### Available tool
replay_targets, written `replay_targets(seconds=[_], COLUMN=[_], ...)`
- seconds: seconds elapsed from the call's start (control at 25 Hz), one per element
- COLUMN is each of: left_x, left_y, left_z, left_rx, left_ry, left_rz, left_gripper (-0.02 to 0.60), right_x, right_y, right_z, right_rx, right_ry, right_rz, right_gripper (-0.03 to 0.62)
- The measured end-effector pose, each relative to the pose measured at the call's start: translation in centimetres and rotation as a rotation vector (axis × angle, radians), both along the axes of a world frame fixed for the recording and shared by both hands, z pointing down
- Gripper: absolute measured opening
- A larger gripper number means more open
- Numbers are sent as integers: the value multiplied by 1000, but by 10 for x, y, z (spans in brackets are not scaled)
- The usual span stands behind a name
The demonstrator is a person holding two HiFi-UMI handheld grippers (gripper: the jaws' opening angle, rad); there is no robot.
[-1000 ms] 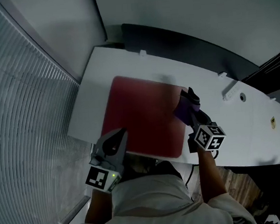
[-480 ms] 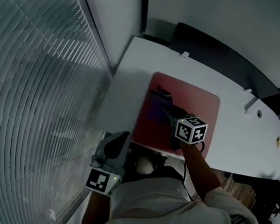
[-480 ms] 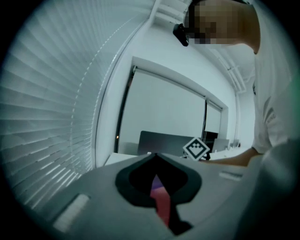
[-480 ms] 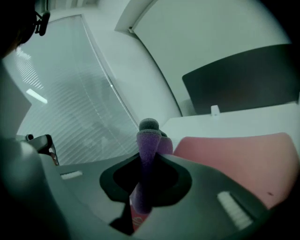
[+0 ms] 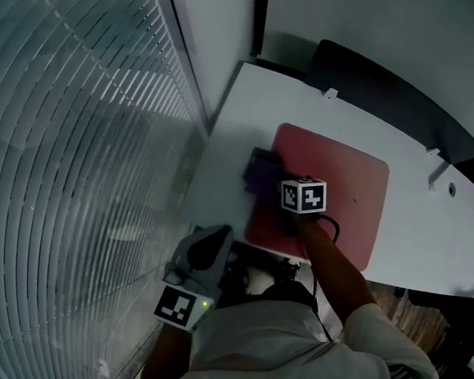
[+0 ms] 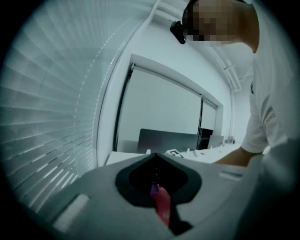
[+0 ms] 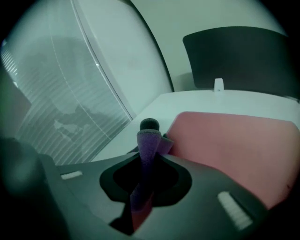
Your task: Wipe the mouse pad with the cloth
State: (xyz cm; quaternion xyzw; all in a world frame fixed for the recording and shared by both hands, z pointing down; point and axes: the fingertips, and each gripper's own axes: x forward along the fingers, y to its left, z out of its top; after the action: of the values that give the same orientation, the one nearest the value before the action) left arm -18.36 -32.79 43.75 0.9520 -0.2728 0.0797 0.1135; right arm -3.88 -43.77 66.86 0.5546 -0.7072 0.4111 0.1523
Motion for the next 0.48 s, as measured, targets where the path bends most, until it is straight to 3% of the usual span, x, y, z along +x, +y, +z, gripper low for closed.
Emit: replay_targets(seconds=[0.24, 0.48], left_x=[39, 93], left_y=[13, 44], left_z=[-21, -30], left_rx=[4, 55], left_ry=[69, 56], left_rz=[62, 121], left_gripper=[2, 2], right_x=[63, 143], right_y=[29, 81], right_z=[10, 20], right_rx=[-44, -69], right_ry=[44, 67], right_rz=[62, 143], right_gripper=[48, 48])
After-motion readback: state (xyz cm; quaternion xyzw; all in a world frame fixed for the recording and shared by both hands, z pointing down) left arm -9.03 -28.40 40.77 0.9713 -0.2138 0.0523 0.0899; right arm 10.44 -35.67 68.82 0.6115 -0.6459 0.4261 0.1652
